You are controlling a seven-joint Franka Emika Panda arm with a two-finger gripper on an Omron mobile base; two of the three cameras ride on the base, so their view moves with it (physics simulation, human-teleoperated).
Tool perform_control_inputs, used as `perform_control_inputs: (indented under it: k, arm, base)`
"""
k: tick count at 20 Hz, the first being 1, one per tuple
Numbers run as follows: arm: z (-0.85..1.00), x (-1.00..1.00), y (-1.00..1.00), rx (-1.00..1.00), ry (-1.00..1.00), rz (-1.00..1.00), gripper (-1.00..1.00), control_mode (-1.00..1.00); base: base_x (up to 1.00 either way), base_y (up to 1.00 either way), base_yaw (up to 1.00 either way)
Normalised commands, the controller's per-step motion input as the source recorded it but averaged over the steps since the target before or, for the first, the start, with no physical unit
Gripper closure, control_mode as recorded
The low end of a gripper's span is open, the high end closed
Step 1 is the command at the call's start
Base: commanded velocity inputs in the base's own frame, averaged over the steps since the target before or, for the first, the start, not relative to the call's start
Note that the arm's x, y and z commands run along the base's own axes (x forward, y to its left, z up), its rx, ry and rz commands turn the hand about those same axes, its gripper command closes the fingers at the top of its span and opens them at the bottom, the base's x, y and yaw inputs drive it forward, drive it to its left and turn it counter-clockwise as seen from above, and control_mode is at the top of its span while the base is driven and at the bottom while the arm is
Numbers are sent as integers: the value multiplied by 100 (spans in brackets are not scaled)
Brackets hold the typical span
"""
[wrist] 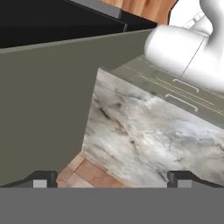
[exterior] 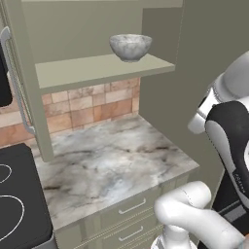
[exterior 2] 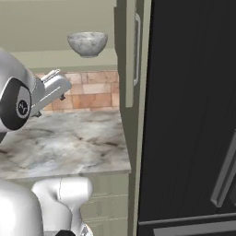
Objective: Move the bowls from the cabinet to the plates on the dining table.
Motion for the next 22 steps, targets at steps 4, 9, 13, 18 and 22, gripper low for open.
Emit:
perform_control_inputs:
  k: [4, 9, 13, 18, 22]
  arm:
    - [13, 5, -5, -8, -5, 5, -100, -100]
    - [0, 24, 0, -25, -15, 3, -100, -100]
    - [0, 32, -1, -23, -16, 4, -100, -100]
    - [26, 31, -5, -11, -10, 3, -100, -100]
    - [29, 42, -9, -5, -3, 3, -100, -100]
  base:
    - [0, 0, 0]
    - [0, 0, 0]
    - [0, 0, 0]
    - [0, 0, 0]
    - [0, 0, 0]
